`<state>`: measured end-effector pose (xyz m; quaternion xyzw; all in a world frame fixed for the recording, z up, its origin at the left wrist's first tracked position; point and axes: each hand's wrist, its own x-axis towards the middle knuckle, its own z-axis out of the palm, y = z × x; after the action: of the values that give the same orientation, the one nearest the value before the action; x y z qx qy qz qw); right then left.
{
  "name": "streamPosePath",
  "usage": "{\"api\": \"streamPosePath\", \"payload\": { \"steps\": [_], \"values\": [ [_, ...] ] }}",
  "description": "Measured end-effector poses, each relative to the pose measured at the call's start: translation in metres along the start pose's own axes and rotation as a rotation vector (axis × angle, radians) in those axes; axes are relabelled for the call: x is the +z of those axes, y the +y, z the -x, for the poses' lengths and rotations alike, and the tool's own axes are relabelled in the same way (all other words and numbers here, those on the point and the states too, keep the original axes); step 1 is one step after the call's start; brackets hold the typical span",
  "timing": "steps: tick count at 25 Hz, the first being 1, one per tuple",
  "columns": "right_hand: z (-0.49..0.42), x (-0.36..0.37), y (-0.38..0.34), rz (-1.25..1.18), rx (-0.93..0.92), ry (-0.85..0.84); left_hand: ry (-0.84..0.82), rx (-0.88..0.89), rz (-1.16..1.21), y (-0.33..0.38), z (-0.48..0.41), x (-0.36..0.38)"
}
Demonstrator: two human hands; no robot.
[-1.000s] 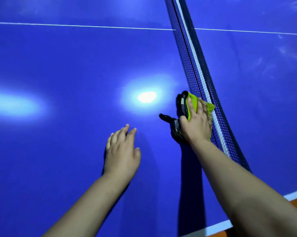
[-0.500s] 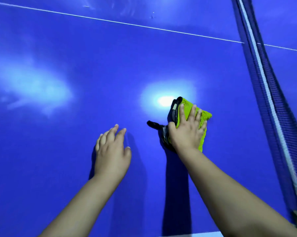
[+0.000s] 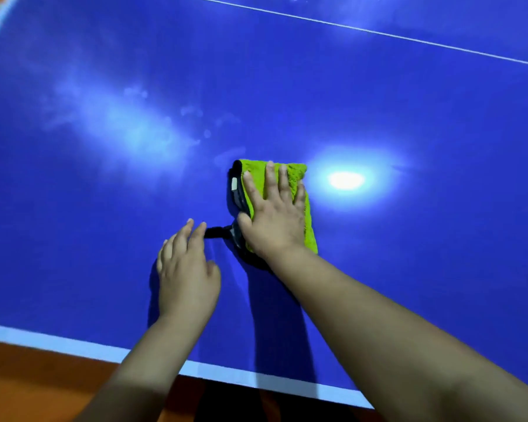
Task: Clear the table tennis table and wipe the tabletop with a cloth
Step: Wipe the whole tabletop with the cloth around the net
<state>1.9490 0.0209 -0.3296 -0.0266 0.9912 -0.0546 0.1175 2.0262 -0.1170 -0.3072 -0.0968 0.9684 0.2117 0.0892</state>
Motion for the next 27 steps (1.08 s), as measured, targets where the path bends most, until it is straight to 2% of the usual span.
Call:
{"api": "streamPosePath", "payload": {
  "steps": [4,8,20,24,27],
  "values": [
    [0.053,0.014,0.009,-0.018,-0.231,-0.011,0.014,-0.003,-0.003,0.019,0.02,0.002],
    [0.088,0.016,0.071,-0.052,-0.238,-0.023,-0.023,0.071,-0.023,0.075,0.046,0.022],
    [0.168,-0.012,0.363,-0.105,0.272,0.051,-0.191,0.465,-0.064,0.277,0.148,0.137],
    [0.203,-0.012,0.456,-0.124,0.447,0.086,-0.255,0.592,-0.077,0.319,0.182,0.171],
    [0.226,-0.012,0.499,-0.136,0.548,0.107,-0.28,0.646,-0.09,0.331,0.196,0.182]
  ]
}}
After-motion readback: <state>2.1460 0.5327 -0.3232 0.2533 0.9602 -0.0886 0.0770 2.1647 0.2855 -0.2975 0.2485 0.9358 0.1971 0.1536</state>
